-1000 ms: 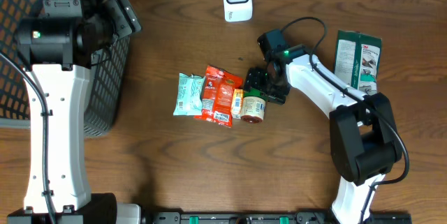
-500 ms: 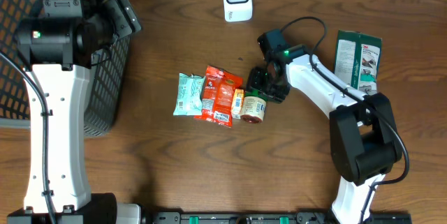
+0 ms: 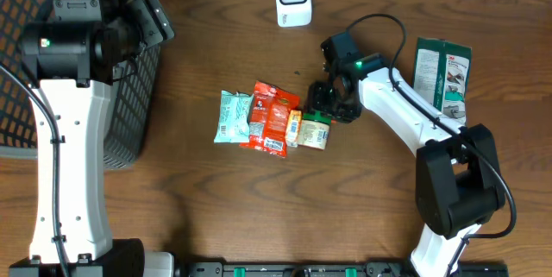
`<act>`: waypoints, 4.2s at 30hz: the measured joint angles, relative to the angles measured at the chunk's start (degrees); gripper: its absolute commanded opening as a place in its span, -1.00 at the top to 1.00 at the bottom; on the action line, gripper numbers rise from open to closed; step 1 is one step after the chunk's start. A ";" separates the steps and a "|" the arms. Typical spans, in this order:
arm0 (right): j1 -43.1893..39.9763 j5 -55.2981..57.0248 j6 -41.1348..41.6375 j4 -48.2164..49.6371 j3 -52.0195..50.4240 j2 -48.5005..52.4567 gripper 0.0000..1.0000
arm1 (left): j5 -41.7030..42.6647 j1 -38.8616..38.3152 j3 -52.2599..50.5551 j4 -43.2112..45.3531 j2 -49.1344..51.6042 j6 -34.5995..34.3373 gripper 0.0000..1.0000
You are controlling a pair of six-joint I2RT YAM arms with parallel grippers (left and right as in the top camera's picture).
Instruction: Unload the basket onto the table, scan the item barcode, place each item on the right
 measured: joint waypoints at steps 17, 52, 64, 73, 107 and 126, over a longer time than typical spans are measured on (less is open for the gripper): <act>0.02 1.38 -7.56 -3.21 0.00 -4.70 -0.15 | 0.00 0.00 0.00 0.00 0.00 0.00 -0.67; 4.85 10.19 -9.49 -13.35 0.20 -13.70 -0.78 | 0.00 0.00 0.00 0.00 0.00 0.00 -0.67; 4.83 10.21 -17.59 -21.46 12.79 -13.73 -0.99 | -0.02 0.00 0.00 0.00 0.00 0.00 -0.67; 4.83 12.20 -38.66 -19.06 13.22 -13.73 -0.99 | 0.00 0.00 0.00 0.00 0.00 0.00 -0.67; 4.44 12.46 -61.29 -7.82 2.71 -0.94 -0.21 | 0.00 0.00 0.00 0.02 0.00 0.02 -0.67; 3.93 6.95 -4.28 -8.55 2.71 -0.94 -0.82 | 0.00 0.00 0.00 0.02 0.00 0.00 -0.67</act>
